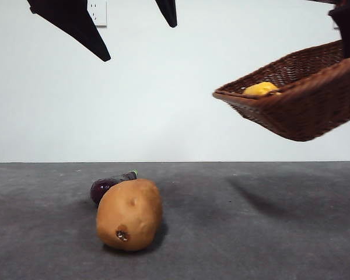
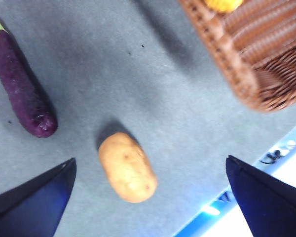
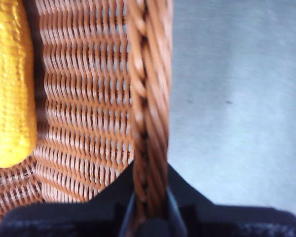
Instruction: Help me put the vegetables on the table into the basket
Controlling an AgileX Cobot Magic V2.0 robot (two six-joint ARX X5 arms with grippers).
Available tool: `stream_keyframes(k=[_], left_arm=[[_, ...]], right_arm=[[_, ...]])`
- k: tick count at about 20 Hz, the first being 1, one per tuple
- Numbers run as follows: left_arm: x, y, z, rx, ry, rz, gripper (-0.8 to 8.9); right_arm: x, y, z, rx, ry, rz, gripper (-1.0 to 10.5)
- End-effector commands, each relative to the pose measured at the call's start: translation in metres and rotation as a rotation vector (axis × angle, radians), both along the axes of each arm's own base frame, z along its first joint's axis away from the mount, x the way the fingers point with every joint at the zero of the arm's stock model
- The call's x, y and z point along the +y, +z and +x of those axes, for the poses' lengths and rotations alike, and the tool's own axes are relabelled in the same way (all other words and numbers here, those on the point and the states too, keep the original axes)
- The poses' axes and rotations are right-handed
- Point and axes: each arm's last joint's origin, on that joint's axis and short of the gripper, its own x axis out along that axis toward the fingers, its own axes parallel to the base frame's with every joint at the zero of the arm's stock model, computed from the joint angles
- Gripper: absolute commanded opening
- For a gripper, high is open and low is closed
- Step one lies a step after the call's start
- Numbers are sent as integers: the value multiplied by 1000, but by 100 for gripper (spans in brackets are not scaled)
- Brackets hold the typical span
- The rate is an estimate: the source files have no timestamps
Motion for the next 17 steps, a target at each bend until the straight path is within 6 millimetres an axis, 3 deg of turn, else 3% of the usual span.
stream_keyframes(k=[1,6,11,17], left_arm=[[0,-4,1,-9,38,37,502],[0,-36,0,55,96,59,502],[-4,-80,2,141,146,35,502],[-24,-125,20,218,150,132,503]], right_arm=[[-11,1,0,-6,-6,-3,-16],[-29,1,2,-16,-53,-4,-16],[-28,2,3,-33,-33,30,-16],[-26,2,4,-45,-16,67,-16]])
